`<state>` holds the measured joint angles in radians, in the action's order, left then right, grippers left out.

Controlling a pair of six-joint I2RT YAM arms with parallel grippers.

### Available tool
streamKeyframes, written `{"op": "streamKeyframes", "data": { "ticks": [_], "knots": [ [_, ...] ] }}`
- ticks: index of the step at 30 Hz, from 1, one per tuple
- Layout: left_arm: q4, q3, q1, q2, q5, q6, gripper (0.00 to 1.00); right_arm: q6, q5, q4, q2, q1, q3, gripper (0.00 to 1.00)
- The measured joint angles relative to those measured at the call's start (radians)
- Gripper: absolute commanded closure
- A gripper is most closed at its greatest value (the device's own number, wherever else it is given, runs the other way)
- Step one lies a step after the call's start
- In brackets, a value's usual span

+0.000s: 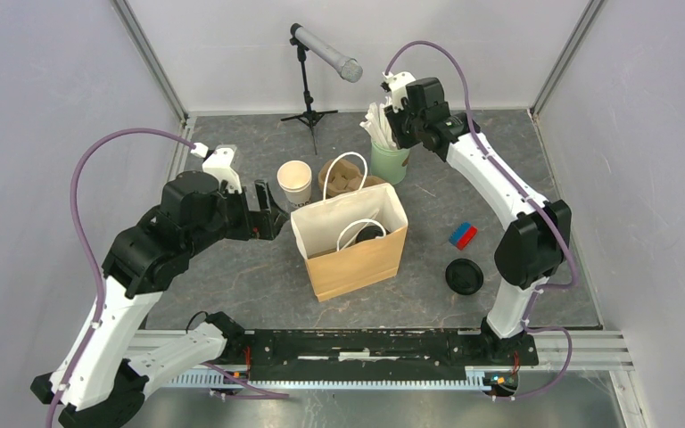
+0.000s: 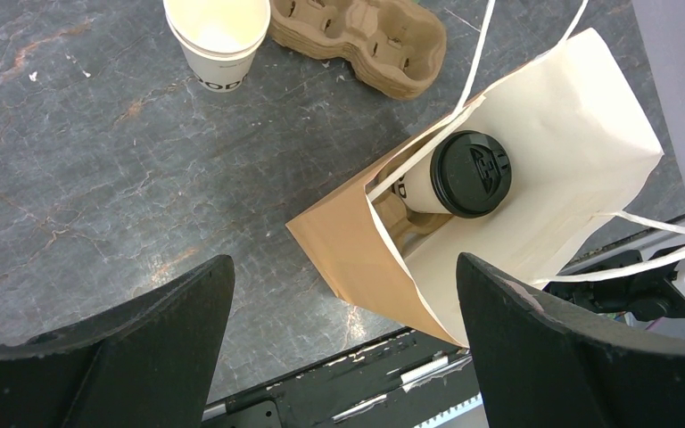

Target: Pack the takeout coffee

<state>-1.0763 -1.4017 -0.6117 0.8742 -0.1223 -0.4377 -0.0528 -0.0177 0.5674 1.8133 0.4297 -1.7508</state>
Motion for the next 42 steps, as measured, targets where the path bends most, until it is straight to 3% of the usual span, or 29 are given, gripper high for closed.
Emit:
{"op": "streamKeyframes", "data": {
  "ticks": [6, 18, 26, 42],
  "knots": [
    [0.0, 0.0, 0.0, 0.0, 0.0, 0.0, 0.0, 0.014, 0.003, 0.002, 0.009, 0.0, 0.0, 0.68],
    [0.0, 0.0, 0.0, 0.003, 0.0, 0.0, 0.0, 0.035, 0.005, 0.006, 0.018, 0.0, 0.0, 0.8],
    [0.0, 0.0, 0.0, 0.003, 0.0, 0.0, 0.0, 0.041, -0.033, 0.046, 0.019, 0.0, -0.007, 1.0],
    [0.0, 0.0, 0.0, 0.003, 0.0, 0.0, 0.0, 0.038, -0.047, 0.119, 0.016, 0.0, -0.161, 1.0]
  ]
}}
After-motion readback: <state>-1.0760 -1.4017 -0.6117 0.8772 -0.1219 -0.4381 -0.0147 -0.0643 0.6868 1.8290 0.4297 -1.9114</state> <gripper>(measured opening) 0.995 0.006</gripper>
